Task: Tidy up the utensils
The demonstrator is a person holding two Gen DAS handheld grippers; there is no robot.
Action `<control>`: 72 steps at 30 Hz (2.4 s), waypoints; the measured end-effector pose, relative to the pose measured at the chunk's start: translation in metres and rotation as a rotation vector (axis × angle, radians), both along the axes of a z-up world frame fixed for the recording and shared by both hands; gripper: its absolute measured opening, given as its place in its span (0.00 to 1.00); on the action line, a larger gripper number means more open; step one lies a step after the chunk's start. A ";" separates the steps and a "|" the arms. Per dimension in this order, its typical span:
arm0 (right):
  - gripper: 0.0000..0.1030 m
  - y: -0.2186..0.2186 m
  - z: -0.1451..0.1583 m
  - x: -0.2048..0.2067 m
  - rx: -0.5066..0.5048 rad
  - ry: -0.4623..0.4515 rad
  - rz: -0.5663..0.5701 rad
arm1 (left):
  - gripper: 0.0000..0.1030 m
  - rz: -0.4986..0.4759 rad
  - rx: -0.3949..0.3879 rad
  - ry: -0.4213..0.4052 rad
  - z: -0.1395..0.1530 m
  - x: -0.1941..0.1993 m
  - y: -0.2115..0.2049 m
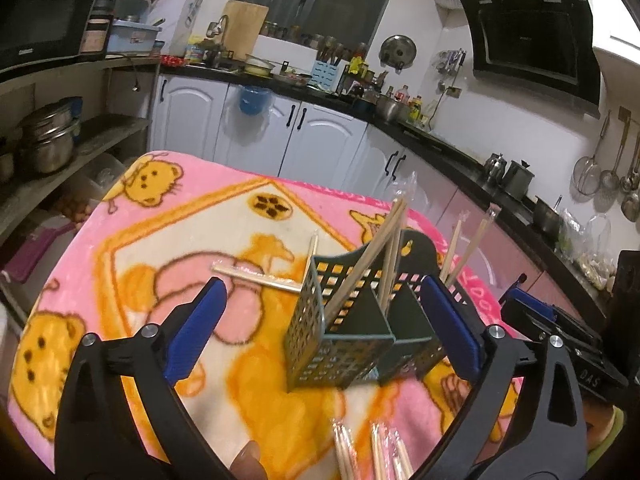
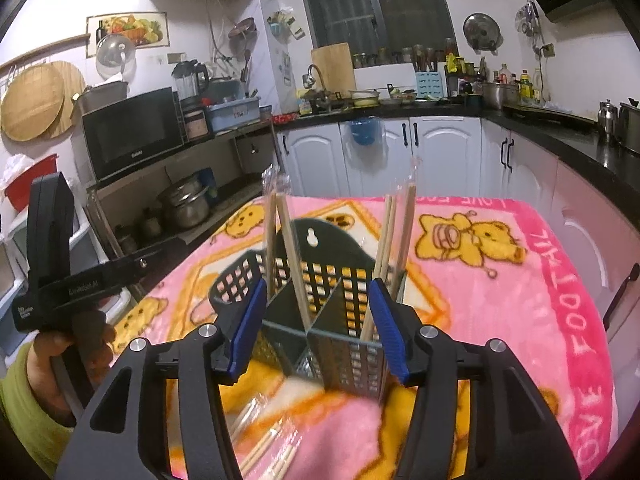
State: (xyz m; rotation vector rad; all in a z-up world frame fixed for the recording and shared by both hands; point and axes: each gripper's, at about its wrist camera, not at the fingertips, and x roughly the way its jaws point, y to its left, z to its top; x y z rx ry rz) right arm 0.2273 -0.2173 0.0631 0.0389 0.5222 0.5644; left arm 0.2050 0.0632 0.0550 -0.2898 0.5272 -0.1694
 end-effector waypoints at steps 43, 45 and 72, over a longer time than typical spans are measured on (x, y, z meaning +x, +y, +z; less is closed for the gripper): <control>0.51 0.012 -0.063 -0.052 -0.079 0.175 0.097 | 0.89 -0.013 0.059 0.110 -0.037 -0.044 -0.010; 0.51 0.014 -0.066 -0.053 -0.082 0.184 0.101 | 0.89 -0.013 0.064 0.121 -0.041 -0.045 -0.011; 0.41 0.025 -0.110 -0.040 -0.127 0.358 0.131 | 0.49 -0.160 0.023 0.339 -0.105 -0.045 -0.032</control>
